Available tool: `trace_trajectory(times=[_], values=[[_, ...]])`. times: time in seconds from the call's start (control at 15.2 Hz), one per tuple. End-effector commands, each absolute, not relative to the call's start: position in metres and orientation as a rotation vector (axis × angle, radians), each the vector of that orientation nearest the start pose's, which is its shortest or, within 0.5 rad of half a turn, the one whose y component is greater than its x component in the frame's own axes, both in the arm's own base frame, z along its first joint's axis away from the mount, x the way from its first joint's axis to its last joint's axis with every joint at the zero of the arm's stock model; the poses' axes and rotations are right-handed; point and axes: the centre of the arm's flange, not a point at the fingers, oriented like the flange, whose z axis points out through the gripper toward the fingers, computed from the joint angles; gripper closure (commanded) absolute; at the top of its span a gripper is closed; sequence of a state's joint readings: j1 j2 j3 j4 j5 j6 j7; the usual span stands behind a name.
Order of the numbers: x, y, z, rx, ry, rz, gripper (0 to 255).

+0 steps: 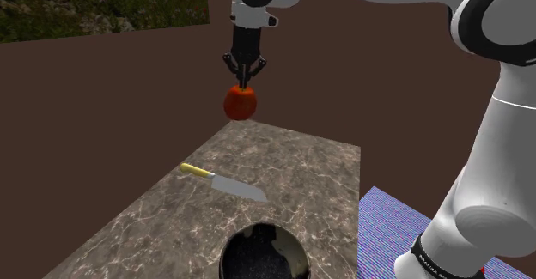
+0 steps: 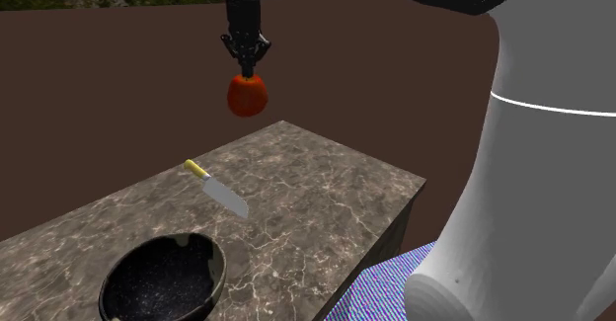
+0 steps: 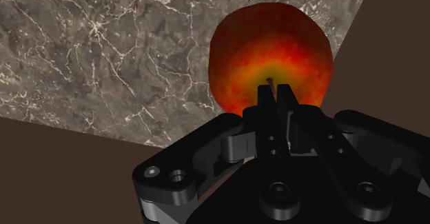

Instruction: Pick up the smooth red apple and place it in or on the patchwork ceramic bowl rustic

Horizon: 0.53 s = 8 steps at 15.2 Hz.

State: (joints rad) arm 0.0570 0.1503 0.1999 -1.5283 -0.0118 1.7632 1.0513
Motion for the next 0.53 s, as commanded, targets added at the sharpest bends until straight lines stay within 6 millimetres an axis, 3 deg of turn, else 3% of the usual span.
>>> trace_trajectory(times=[0.0, 0.46], values=[[0.575, 0.16, 0.581, -2.832, 1.192, -0.09, 255], [0.496, 0.206, 0.594, -2.832, 1.192, -0.09, 255]])
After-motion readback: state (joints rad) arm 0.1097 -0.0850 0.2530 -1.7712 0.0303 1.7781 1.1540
